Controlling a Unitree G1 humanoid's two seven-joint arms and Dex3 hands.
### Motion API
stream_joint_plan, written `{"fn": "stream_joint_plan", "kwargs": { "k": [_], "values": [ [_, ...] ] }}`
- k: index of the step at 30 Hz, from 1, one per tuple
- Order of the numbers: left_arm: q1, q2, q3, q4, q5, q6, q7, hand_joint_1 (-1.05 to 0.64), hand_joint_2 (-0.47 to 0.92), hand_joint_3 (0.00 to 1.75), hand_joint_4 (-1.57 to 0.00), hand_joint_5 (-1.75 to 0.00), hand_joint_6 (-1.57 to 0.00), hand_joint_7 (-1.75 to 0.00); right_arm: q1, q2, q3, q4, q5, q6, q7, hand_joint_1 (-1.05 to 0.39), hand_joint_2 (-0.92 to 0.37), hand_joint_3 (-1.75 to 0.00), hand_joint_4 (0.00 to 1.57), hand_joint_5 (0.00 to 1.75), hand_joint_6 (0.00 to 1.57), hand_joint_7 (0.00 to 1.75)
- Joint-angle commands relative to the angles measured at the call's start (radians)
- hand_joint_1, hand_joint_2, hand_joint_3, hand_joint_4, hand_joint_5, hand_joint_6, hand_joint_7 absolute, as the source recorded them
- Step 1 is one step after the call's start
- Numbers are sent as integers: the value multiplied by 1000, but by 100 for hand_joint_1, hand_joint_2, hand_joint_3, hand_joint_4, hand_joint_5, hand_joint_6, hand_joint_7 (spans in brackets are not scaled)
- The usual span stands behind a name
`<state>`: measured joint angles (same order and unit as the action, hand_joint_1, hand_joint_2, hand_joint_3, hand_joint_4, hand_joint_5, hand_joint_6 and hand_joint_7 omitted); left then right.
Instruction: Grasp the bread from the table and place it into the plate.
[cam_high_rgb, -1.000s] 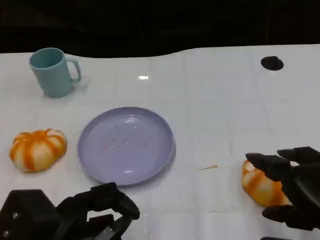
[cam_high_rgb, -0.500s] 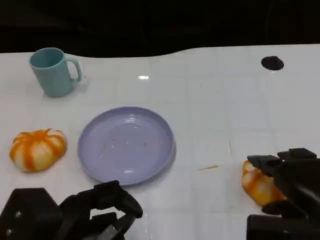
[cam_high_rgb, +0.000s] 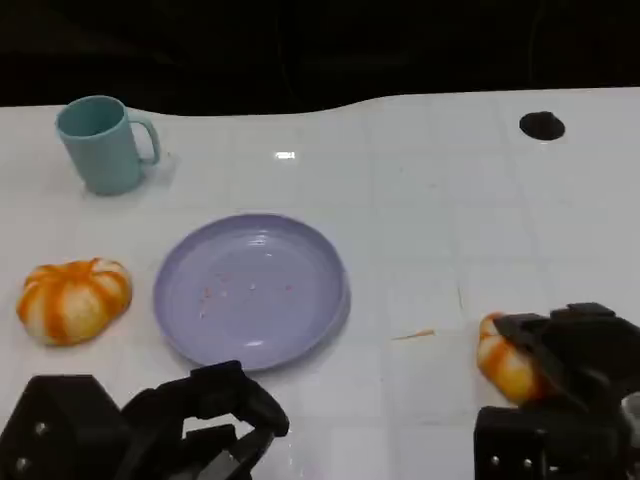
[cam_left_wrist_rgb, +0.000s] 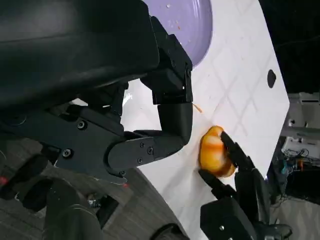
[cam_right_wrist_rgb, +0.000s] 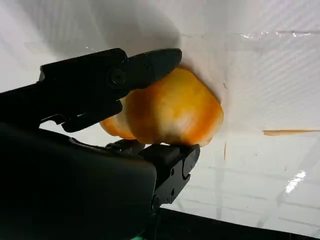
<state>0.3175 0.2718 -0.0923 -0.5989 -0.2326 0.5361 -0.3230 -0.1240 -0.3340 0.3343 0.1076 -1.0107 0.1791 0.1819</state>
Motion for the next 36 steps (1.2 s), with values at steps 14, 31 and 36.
{"fn": "stream_joint_plan", "kwargs": {
  "k": [14, 31, 36],
  "values": [
    [-2, 3, 2, -26, 0, 19, 16, -33, 92, 56, -67, -175, -62, -144, -89, 37, -15, 336, 194, -315, -623, -10, -49, -89, 92, 174, 81, 152],
    [-14, -3, -12, -24, 7, 23, 28, -30, 92, 57, -66, -175, -61, -145, -129, 57, -7, 272, 234, -420, -671, -9, -37, -99, 95, 175, 71, 175],
    [-3, -5, -19, -36, 7, 24, 32, -31, 92, 58, -66, -175, -61, -145, -132, 89, -7, 189, 291, -424, -593, -10, -33, -114, 96, 175, 72, 175]
  ]
}}
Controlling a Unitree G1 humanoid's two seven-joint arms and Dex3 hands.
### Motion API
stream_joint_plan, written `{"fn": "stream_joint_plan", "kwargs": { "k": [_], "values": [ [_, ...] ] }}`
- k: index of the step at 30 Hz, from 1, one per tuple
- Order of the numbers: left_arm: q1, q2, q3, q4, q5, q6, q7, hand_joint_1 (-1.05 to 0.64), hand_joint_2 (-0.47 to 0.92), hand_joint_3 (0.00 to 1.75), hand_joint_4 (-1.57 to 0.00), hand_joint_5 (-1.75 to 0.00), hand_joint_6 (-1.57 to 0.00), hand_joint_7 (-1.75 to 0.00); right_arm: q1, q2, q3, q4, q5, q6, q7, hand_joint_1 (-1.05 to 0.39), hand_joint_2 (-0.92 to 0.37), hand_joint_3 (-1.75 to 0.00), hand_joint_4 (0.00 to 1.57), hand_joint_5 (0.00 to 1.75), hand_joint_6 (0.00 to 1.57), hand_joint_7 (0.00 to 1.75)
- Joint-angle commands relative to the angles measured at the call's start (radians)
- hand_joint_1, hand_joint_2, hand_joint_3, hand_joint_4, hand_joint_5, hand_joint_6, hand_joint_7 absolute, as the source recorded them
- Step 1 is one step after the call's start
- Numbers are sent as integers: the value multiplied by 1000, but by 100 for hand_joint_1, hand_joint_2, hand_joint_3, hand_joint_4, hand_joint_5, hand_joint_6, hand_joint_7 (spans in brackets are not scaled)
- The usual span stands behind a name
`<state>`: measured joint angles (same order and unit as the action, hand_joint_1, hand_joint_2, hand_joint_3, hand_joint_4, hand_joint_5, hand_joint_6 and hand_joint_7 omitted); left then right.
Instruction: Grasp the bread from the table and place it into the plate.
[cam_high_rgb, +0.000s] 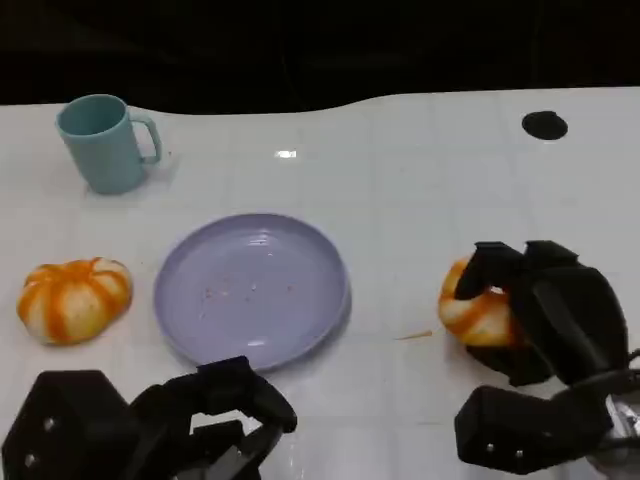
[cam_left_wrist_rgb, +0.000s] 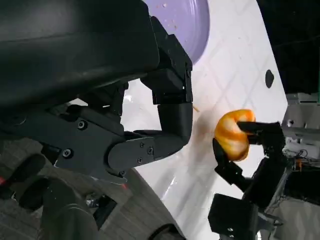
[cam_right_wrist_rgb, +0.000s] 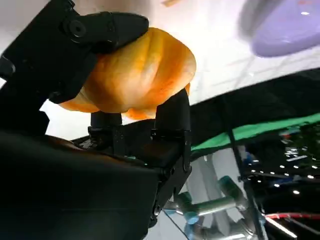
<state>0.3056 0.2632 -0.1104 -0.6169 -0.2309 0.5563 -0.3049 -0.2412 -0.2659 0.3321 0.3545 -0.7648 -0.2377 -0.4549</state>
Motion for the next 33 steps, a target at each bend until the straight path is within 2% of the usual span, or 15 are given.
{"fn": "stream_joint_plan", "kwargs": {
  "k": [1, 5, 12, 17, 24, 28, 33],
  "values": [
    [11, 3, -2, -21, 6, 4, 15, -31, 92, 58, -66, -175, -61, -145, -19, 32, -4, -65, 61, -9, 61, -9, -32, -118, 97, 175, 72, 175],
    [16, 4, -7, -26, 6, -3, 14, -31, 92, 59, -65, -175, -60, -146, -35, 64, -5, -70, 113, -26, 117, -7, -34, -124, 95, 175, 72, 175],
    [21, 4, -17, -26, 21, -12, 16, -33, 92, 58, -68, -175, -60, -146, -135, 175, 29, -2, 156, -4, 204, -10, -34, -130, 94, 175, 71, 175],
    [22, -2, -17, -30, 18, -4, 15, -32, 92, 58, -67, -175, -60, -147, -214, 245, 58, 92, 146, 1, 191, -12, -33, -129, 92, 175, 70, 169],
    [16, -1, -41, -24, 41, -22, 12, -33, 92, 58, -70, -175, -60, -148, -338, 342, 84, 274, 149, -16, 151, -12, -34, -127, 92, 175, 71, 175],
    [14, -5, -55, -26, 48, -8, 22, -33, 90, 58, -71, -175, -59, -148, -398, 383, 85, 367, 160, -25, 141, -13, -37, -127, 91, 175, 67, 174],
    [20, -6, -69, -34, 61, -11, 30, -31, 90, 59, -70, -175, -60, -149, -473, 433, 80, 474, 167, 7, 138, -14, -40, -124, 90, 175, 65, 171]
  ]
}}
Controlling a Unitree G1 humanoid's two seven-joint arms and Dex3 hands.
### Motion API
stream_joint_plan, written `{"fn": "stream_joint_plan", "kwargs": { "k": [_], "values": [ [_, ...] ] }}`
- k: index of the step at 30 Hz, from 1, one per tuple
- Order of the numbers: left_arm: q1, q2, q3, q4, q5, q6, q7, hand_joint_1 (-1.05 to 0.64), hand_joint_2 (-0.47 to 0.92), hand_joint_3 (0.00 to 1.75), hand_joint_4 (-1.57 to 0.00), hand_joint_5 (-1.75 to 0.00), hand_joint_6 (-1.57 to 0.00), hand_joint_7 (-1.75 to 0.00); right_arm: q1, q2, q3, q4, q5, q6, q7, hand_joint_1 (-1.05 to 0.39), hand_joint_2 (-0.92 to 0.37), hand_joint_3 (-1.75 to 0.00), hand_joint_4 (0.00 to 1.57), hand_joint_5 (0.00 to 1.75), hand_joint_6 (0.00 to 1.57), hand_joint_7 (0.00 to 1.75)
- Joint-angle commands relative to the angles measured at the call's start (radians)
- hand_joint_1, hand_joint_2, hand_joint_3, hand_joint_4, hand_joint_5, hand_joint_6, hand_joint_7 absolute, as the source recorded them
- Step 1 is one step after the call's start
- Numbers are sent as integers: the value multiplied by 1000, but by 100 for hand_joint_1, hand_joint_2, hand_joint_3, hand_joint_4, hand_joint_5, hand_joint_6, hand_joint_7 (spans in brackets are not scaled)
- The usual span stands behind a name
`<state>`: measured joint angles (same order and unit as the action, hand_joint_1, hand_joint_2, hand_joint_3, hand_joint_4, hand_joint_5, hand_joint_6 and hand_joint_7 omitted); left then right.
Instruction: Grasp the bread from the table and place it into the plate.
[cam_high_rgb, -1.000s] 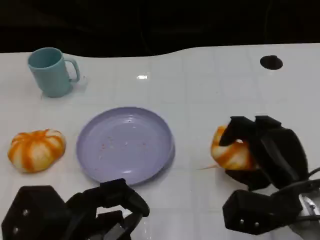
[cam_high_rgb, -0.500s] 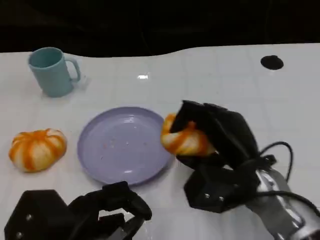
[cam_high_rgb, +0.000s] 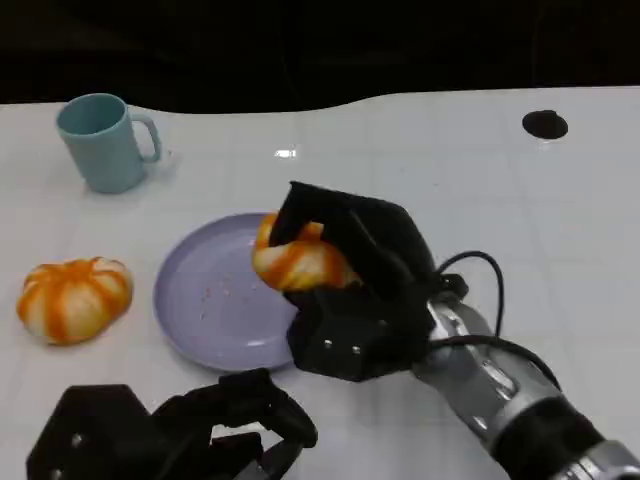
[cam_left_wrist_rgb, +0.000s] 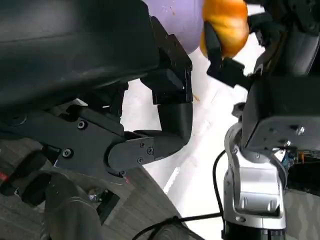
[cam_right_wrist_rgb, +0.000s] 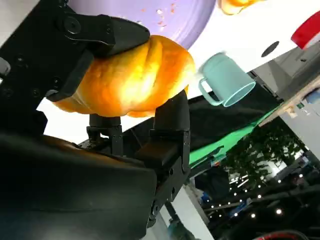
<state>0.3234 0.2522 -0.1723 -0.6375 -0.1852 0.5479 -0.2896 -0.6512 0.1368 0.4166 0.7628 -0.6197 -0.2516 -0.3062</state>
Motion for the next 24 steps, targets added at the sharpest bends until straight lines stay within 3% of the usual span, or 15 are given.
{"fn": "stream_joint_plan", "kwargs": {
  "k": [1, 4, 6, 7, 8, 9, 11, 15, 20, 24],
  "values": [
    [4, 5, -9, -16, 17, 0, 16, -31, 90, 59, -70, -175, -60, -149, -74, 37, -6, 82, 24, 25, -11, -15, -41, -121, 90, 175, 66, 165],
    [6, 4, -10, -21, 16, 3, 18, -31, 90, 60, -70, -175, -60, -149, -99, 55, -16, 123, 51, 42, 22, -16, -46, -106, 84, 175, 73, 127],
    [7, 4, -8, -19, 14, 1, 16, -31, 90, 60, -70, -175, -60, -150, -108, 61, -23, 130, 83, 58, 82, -16, -58, -76, 71, 172, 78, 80],
    [7, 4, -7, -19, 13, 2, 16, -31, 90, 60, -70, -175, -60, -150, -113, 60, -24, 131, 99, 67, 125, -16, -63, -66, 69, 170, 82, 67],
    [7, 4, -5, -19, 11, 4, 16, -31, 90, 61, -70, -175, -60, -150, -116, 57, -23, 130, 111, 74, 163, -21, -71, -50, 56, 136, 74, 48],
    [7, 5, -4, -19, 11, 3, 14, -31, 90, 61, -70, -175, -60, -150, -120, 50, -14, 125, 115, 84, 210, -24, -78, -37, 53, 111, 71, 36],
    [7, 6, -1, -19, 8, 3, 12, -32, 90, 61, -70, -175, -59, -150, -126, 32, 10, 110, 106, 100, 285, -38, -89, -22, 27, 61, 51, 12],
    [5, 1, 6, -16, -2, 12, 11, -31, 89, 61, -69, -175, -59, -150, -129, 1, 54, 62, 79, 145, 402, -57, -92, -29, 3, 33, 25, 1],
    [-9, 1, 5, -3, -5, 13, 8, -32, 89, 62, -70, -175, -59, -150, -120, -29, 88, -2, 69, 191, 522, -74, -92, -38, 0, 13, 11, 0],
    [-18, 1, 4, 12, -2, 3, 7, -32, 88, 62, -71, -175, -59, -149, -95, -57, 90, -84, 75, 217, 578, -76, -92, -40, 1, 9, 10, 0]
  ]
}}
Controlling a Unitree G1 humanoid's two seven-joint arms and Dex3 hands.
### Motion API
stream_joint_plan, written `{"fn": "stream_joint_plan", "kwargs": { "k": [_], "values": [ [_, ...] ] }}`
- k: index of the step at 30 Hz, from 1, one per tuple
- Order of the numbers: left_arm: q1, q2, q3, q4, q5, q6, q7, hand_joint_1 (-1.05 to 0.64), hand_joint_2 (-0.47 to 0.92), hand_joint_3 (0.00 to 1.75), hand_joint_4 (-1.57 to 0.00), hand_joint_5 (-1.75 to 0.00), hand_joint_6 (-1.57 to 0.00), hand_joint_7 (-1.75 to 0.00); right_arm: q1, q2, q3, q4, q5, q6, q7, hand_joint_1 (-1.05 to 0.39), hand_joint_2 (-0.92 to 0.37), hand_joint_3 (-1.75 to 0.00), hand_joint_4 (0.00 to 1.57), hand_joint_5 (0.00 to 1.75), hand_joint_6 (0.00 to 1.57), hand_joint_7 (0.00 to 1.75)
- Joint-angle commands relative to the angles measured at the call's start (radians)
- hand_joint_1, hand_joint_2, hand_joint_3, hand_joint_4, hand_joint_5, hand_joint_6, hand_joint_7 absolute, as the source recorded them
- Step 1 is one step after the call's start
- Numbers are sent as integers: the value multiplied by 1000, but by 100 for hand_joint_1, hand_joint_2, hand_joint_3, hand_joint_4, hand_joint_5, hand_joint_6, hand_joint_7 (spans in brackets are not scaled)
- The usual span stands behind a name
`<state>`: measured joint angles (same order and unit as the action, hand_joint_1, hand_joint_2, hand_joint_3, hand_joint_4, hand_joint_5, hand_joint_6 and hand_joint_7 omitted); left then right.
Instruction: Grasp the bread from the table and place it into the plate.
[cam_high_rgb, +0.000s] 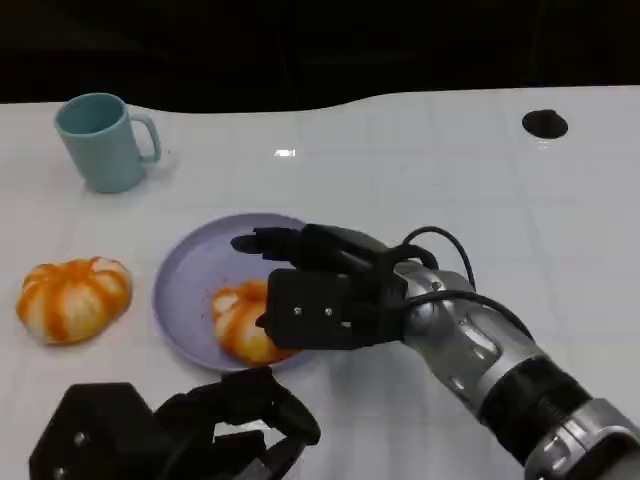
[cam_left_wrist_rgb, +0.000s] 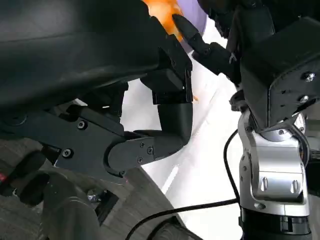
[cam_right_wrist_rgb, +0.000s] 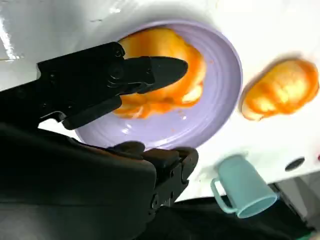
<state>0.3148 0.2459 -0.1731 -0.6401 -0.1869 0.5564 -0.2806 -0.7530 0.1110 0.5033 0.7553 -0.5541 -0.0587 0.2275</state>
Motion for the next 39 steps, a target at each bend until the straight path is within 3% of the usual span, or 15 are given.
{"fn": "stream_joint_plan", "kwargs": {
  "k": [1, 16, 21, 28, 35, 38, 39],
  "values": [
    [-11, 8, 5, 15, 0, -3, -1, -32, 88, 62, -71, -175, -60, -149, 15, -37, 2, -100, 11, 31, 54, -76, -92, -40, 1, 10, 10, 1],
    [-18, 17, 10, 23, 6, -3, -3, -33, 84, 70, -70, -175, -59, -152, 254, -213, -39, -601, 41, 101, 173, -68, -92, -36, 16, 21, 22, 5],
    [-20, 15, 11, 44, 4, -32, -9, -34, 82, 72, -71, -175, -59, -152, 377, -278, -99, -746, 104, 72, 166, -61, -92, -23, 32, 31, 37, 10],
    [-20, 13, 12, 56, -2, -46, -13, -34, 82, 72, -72, -175, -59, -150, 545, -378, -184, -858, 155, -68, 106, -47, -92, -14, 53, 47, 56, 17],
    [-23, 20, 11, 59, 7, -54, -16, -36, 86, 65, -70, -175, -60, -148, 692, -421, -281, -895, 189, -195, 10, -33, -92, -11, 60, 106, 86, 28],
    [-25, 23, 12, 60, 7, -53, -16, -36, 87, 63, -70, -175, -60, -148, 746, -431, -318, -918, 193, -231, -20, -24, -91, -14, 67, 132, 95, 40],
    [-25, 22, 13, 60, 5, -51, -15, -36, 87, 63, -70, -175, -60, -148, 764, -437, -330, -924, 194, -244, -28, -20, -85, -26, 68, 135, 92, 52]
  ]
}}
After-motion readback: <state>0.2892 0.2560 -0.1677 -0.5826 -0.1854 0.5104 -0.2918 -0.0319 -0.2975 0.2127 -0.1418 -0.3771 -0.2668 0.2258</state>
